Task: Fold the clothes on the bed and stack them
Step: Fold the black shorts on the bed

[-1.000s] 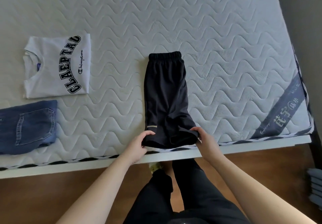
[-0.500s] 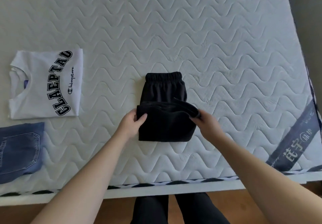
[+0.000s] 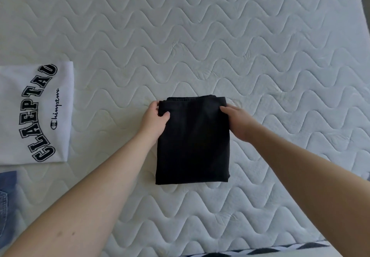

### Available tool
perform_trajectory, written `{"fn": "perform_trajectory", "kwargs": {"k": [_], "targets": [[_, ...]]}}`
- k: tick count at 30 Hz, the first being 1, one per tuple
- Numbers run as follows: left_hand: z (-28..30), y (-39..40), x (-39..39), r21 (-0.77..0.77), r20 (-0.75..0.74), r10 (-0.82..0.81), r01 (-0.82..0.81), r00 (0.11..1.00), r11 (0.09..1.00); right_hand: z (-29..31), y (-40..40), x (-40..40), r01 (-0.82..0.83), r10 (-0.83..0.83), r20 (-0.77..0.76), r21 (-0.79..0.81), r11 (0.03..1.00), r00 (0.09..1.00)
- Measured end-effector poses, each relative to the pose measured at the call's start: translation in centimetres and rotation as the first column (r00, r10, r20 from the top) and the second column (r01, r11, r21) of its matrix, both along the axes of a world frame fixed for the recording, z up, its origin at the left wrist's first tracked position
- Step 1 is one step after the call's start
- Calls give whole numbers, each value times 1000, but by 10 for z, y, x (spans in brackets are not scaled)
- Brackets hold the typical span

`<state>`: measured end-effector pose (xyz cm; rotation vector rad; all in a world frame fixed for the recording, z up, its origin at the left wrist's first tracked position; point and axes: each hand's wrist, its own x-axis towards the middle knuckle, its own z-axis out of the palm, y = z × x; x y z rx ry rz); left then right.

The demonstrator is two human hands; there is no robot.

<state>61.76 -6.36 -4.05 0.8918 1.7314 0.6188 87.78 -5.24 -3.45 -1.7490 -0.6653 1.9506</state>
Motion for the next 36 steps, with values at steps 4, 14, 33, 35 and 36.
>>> {"fn": "perform_trajectory", "kwargs": {"k": [4,14,33,35,36], "targets": [[-10,5,-5,31,-77,-13,15,997,999,-17,16,-5,114,-106,67,-120,986,992],[-6,37,1,209,-550,-327,505,769,837,-40,16,-6,-236,62,626,199,951,777],[67,106,56,-181,-189,-871,855,454,485,34,2,4,-146,107,128,352,925,986],[98,111,60,-98,-238,-860,870,451,483,66,8,6,-166,92,187,437,884,978],[115,113,64,-50,-286,-845,873,452,484,81,11,8,-178,80,220,472,863,972]]}}
